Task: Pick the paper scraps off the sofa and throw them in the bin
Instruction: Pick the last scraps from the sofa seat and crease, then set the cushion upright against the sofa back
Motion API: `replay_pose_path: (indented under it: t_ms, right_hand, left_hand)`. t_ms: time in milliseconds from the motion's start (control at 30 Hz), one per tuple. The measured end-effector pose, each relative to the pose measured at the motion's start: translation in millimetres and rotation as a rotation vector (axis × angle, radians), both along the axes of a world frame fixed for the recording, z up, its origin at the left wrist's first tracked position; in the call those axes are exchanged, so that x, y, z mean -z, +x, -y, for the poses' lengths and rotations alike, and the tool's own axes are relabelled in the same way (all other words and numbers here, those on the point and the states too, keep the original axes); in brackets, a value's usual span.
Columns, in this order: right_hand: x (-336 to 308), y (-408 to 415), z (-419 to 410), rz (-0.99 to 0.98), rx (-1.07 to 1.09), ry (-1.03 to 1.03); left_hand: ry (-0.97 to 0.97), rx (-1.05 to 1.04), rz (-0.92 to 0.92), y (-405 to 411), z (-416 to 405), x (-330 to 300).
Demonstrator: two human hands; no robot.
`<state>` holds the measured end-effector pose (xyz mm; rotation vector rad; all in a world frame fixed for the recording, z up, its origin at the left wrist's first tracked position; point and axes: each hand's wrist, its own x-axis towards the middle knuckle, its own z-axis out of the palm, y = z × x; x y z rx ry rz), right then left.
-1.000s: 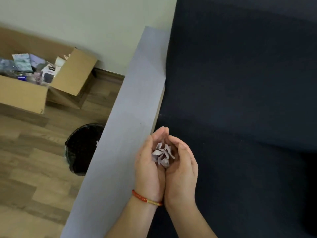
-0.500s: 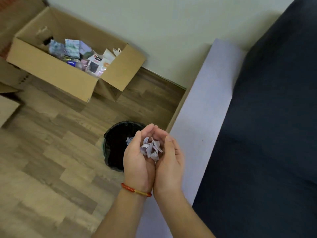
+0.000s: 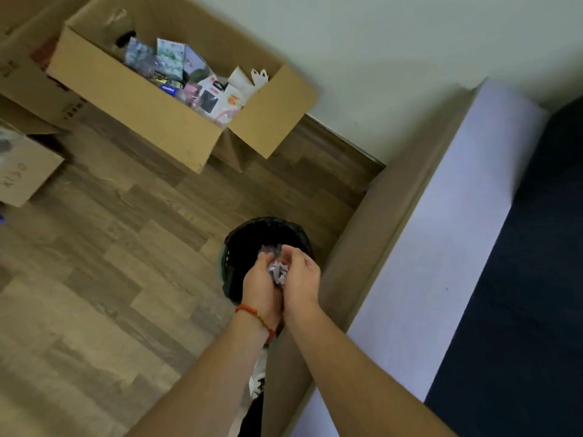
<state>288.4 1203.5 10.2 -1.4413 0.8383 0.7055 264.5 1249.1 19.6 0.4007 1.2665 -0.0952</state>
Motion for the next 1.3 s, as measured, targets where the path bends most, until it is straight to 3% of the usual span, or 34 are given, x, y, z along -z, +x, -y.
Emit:
replay_pose_path:
  t_ms: [267, 667, 900, 1067, 1300]
  right_hand:
    - [15.7, 0.0, -7.5, -0.168, 0.056, 0.038]
    - [-7.6, -13.3, 5.3, -0.142, 0.071, 0.100]
    - [-102.0, -14.2, 49.3, 0.052, -0.025, 0.110]
    - [-194.9, -13.0, 100.0, 0.233, -0.087, 0.047]
    - [-331.0, -14.6, 185.5, 0.531, 0.021, -0.031]
  left_hand:
    - [-0.040, -0.029, -0.074, -12.7, -19.5, 22.1]
    - [0.086, 0.005, -0.024, -28.8, 2.6, -3.1]
    - [0.134, 0.140, 0.100, -28.6, 31.8, -75.2]
    - [0.170, 0.269, 0.213, -13.2, 67.1, -167.8]
    - [0.279, 0.597, 0.477, 9.6, 132.5, -307.5]
